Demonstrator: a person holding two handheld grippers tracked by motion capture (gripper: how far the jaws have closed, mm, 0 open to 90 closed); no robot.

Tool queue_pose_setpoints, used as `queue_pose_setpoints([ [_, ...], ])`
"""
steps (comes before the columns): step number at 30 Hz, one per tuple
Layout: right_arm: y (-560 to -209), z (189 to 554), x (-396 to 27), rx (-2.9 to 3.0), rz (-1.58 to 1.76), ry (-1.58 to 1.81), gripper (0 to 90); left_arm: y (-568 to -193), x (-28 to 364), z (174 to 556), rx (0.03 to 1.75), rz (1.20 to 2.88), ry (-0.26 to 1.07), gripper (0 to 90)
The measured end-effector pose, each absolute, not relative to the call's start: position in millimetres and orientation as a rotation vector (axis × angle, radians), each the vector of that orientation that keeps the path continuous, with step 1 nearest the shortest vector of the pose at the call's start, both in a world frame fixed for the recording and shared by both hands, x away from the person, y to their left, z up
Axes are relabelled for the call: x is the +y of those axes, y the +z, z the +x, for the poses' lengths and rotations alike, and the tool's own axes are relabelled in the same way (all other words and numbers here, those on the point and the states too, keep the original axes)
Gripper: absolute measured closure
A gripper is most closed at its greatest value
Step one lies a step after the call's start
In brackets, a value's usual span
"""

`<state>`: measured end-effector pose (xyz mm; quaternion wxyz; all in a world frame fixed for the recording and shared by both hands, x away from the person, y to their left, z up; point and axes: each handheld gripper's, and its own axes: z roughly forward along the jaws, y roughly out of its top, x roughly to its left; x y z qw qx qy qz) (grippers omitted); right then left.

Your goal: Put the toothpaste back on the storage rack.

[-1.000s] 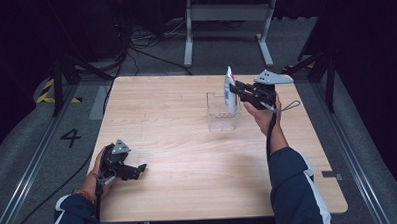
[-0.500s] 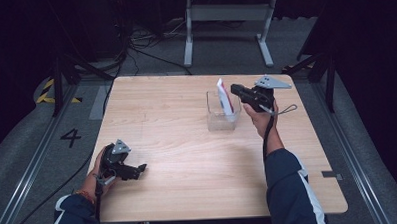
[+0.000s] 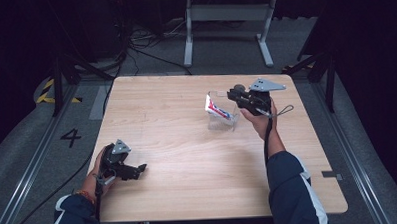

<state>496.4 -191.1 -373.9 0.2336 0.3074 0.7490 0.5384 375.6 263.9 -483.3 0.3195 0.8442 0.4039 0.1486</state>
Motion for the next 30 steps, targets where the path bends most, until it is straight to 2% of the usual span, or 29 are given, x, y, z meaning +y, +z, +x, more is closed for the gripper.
queue_pose_setpoints([
  [30, -366, 463, -204, 2.211, 0.793, 1.259, 64.8, -483, 264, 375, 1.064, 2.219, 0.384, 0.1],
])
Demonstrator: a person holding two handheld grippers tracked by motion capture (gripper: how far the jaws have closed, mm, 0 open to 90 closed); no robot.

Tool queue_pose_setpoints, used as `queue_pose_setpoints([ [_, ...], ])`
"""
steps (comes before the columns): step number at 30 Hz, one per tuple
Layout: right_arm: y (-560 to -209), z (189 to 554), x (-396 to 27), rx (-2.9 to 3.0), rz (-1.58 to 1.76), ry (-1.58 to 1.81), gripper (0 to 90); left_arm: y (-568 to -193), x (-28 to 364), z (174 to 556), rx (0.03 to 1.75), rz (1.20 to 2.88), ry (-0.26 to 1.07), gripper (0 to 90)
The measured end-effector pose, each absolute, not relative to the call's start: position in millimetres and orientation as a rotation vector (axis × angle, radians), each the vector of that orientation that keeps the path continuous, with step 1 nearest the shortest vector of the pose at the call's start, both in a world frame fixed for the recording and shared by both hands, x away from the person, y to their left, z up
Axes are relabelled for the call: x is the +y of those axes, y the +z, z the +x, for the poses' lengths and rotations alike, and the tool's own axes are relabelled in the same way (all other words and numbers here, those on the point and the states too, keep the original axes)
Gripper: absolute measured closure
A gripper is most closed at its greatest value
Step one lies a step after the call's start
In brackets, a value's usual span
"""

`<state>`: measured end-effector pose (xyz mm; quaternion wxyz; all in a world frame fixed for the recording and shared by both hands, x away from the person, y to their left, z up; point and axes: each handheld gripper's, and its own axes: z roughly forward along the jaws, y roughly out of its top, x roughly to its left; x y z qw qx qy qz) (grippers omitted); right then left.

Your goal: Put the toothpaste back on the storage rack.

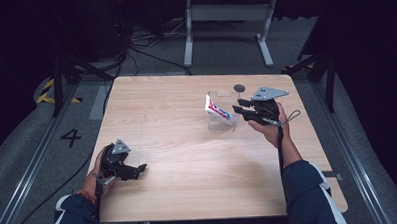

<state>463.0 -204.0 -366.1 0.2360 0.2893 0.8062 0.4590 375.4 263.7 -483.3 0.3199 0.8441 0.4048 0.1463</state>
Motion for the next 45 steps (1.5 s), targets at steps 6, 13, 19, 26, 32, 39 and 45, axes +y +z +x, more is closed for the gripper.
queue_pose_setpoints([
  [6, -364, 455, -206, 2.221, 0.780, 1.246, 60.5, -483, 264, 375, 1.063, 2.219, 0.385, 0.1],
  [13, -364, 444, -208, 2.244, 0.760, 1.214, 55.4, -483, 264, 375, 1.063, 2.219, 0.385, 0.1],
  [19, -365, 439, -212, 2.247, 0.767, 1.190, 50.7, -483, 264, 375, 1.064, 2.219, 0.384, 0.1],
  [26, -368, 430, -219, 2.244, 0.766, 1.156, 44.4, -483, 264, 376, 1.060, 2.220, 0.393, 0.1],
  [32, -370, 424, -223, 2.253, 0.752, 1.129, 41.3, -483, 264, 375, 1.065, 2.219, 0.385, 0.1],
  [39, -375, 413, -226, 2.280, 0.729, 1.095, 37.6, -483, 264, 375, 1.066, 2.218, 0.383, 0.1],
  [45, -380, 406, -230, 2.294, 0.720, 1.061, 35.0, -483, 264, 376, 1.053, 2.223, 0.399, 0.1],
])
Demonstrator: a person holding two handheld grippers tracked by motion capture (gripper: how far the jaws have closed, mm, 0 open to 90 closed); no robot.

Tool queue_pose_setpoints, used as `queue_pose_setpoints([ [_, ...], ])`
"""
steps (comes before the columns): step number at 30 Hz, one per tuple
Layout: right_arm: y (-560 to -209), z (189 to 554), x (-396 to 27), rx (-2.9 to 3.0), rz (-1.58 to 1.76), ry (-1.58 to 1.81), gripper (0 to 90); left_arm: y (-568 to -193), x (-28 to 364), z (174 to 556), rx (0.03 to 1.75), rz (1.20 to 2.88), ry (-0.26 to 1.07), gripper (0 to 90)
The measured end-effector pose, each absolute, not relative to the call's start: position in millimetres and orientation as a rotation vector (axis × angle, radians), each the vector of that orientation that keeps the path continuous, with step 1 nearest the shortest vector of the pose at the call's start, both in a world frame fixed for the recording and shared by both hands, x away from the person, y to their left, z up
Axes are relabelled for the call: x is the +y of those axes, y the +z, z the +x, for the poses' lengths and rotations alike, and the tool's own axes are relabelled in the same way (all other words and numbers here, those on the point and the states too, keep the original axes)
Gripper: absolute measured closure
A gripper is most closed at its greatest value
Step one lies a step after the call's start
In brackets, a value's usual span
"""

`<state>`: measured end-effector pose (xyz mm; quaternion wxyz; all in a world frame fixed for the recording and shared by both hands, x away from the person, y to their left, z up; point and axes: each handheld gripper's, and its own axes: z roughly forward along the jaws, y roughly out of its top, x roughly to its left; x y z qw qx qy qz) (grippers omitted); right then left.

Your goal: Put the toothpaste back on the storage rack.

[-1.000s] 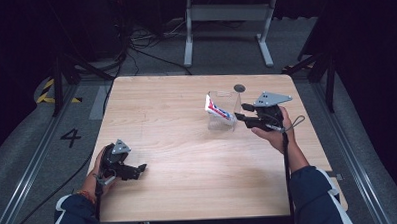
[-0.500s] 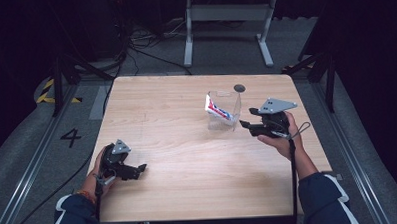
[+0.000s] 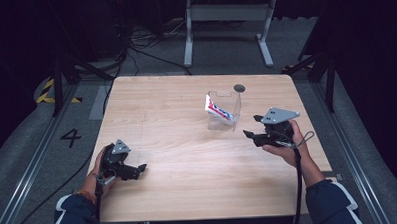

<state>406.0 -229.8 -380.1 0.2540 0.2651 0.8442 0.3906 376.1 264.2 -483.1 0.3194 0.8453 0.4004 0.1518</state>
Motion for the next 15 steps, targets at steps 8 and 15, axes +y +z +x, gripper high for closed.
queue_pose_setpoints([
  [8, -387, 399, -234, 2.316, 0.709, 1.023, 31.3, -483, 264, 376, 1.053, 2.224, 0.397, 0.1],
  [15, -395, 393, -239, 2.326, 0.715, 0.992, 27.2, -483, 264, 375, 1.065, 2.218, 0.384, 0.1],
])
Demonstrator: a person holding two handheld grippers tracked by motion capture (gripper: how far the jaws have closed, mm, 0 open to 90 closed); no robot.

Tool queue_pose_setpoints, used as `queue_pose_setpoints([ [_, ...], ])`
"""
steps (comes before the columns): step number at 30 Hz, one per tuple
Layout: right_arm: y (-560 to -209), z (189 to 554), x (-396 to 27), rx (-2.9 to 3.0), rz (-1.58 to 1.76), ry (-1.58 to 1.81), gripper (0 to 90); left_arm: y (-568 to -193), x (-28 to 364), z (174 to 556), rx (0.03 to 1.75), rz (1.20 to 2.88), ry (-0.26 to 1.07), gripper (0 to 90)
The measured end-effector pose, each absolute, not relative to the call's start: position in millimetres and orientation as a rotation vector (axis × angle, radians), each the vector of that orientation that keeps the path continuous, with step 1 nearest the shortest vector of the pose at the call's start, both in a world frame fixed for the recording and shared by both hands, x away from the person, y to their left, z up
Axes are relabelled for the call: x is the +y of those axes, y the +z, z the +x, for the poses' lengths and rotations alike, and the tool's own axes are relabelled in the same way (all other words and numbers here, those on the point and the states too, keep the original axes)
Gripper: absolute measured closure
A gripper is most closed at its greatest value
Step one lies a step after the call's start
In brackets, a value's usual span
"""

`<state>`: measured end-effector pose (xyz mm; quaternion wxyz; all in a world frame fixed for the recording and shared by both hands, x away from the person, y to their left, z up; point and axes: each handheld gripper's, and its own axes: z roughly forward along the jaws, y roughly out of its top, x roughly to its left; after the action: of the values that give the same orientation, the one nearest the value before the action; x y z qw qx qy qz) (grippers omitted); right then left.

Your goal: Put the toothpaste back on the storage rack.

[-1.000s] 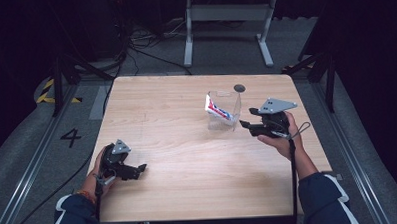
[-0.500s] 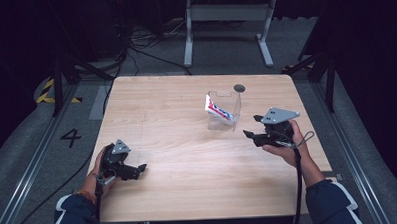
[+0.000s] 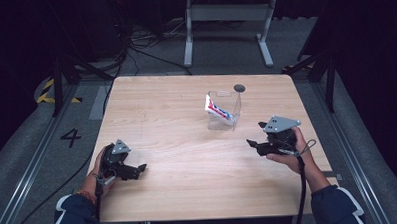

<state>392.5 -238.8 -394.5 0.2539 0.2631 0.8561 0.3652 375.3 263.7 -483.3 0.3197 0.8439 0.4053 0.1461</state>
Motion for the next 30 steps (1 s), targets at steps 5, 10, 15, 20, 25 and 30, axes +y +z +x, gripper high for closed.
queue_pose_setpoints([
  [5, -400, 389, -243, 2.323, 0.720, 0.991, 26.7, -483, 264, 375, 1.064, 2.219, 0.385, 0.1],
  [10, -410, 382, -251, 2.338, 0.739, 0.969, 26.3, -483, 264, 376, 1.053, 2.224, 0.397, 0.1],
  [15, -418, 377, -259, 2.333, 0.756, 0.954, 26.0, -483, 264, 375, 1.064, 2.218, 0.385, 0.1],
  [20, -426, 372, -268, 2.337, 0.776, 0.949, 25.7, -483, 264, 376, 1.053, 2.222, 0.402, 0.1],
  [25, -433, 369, -277, 2.332, 0.816, 0.950, 25.4, -483, 264, 376, 1.059, 2.219, 0.395, 0.1],
  [30, -439, 366, -284, 2.331, 0.849, 0.943, 25.1, -483, 264, 376, 1.060, 2.220, 0.393, 0.1],
])
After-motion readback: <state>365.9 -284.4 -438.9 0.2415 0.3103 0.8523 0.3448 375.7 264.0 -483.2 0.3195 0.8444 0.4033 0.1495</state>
